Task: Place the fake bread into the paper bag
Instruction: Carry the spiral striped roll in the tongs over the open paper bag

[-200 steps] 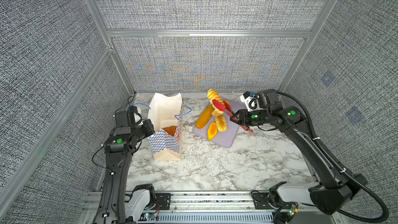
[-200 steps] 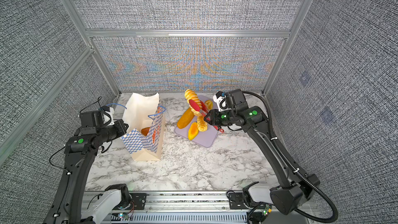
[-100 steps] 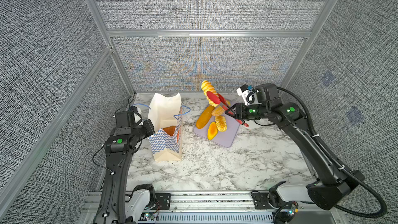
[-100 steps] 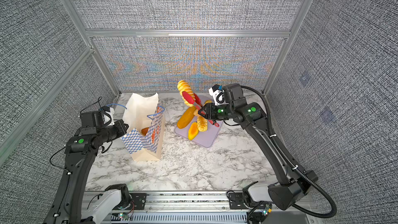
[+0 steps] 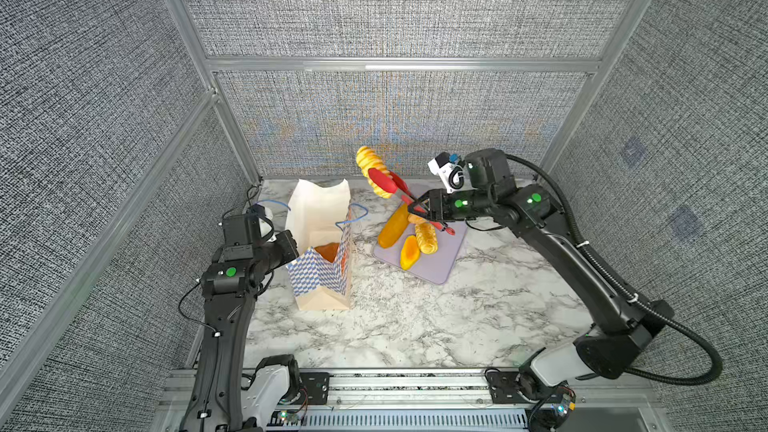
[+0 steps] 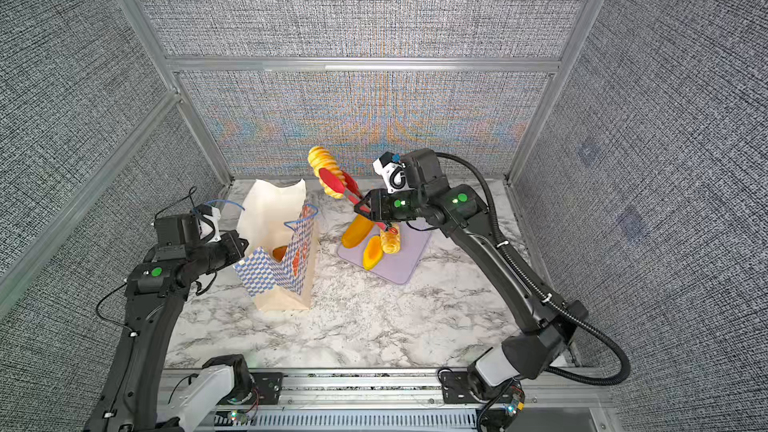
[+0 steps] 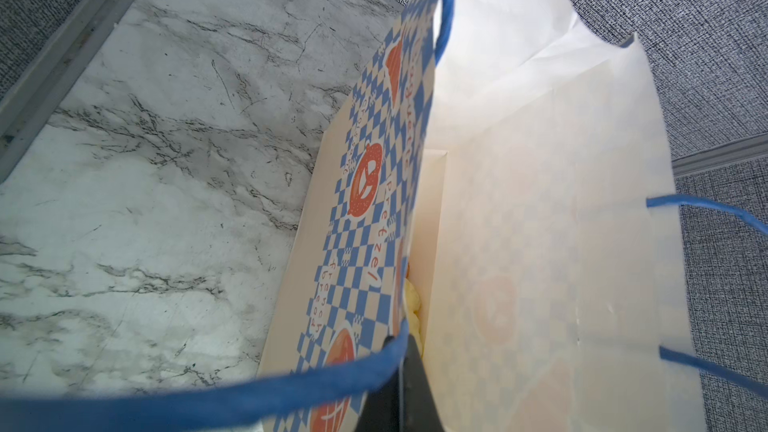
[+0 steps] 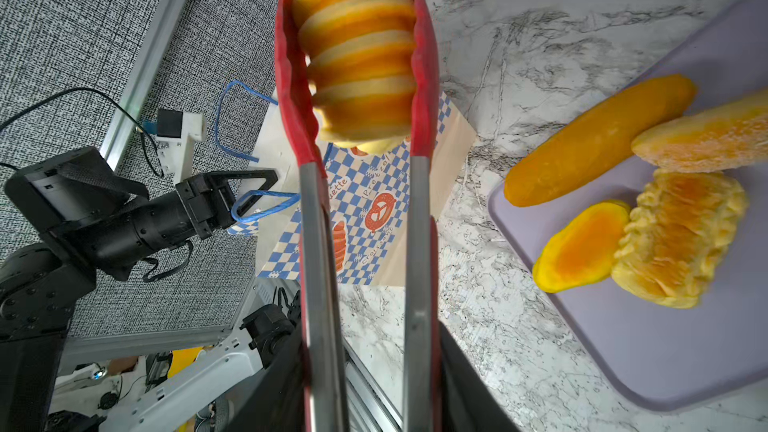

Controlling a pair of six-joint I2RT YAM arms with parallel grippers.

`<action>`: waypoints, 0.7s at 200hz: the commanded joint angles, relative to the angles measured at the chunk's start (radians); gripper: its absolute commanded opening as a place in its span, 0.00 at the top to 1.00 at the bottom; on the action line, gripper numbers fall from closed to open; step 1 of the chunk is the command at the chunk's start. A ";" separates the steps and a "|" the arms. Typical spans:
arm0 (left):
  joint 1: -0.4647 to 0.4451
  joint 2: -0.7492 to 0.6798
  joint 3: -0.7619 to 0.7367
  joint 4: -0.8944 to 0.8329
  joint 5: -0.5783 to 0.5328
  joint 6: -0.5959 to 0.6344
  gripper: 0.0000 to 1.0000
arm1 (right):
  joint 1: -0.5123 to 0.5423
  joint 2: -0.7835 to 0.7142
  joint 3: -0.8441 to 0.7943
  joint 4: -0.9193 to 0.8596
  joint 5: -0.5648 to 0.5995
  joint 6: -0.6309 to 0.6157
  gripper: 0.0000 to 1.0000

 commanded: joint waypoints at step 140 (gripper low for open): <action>0.001 -0.008 -0.004 0.019 0.007 -0.001 0.96 | 0.196 0.219 0.322 -0.055 0.117 -0.086 0.56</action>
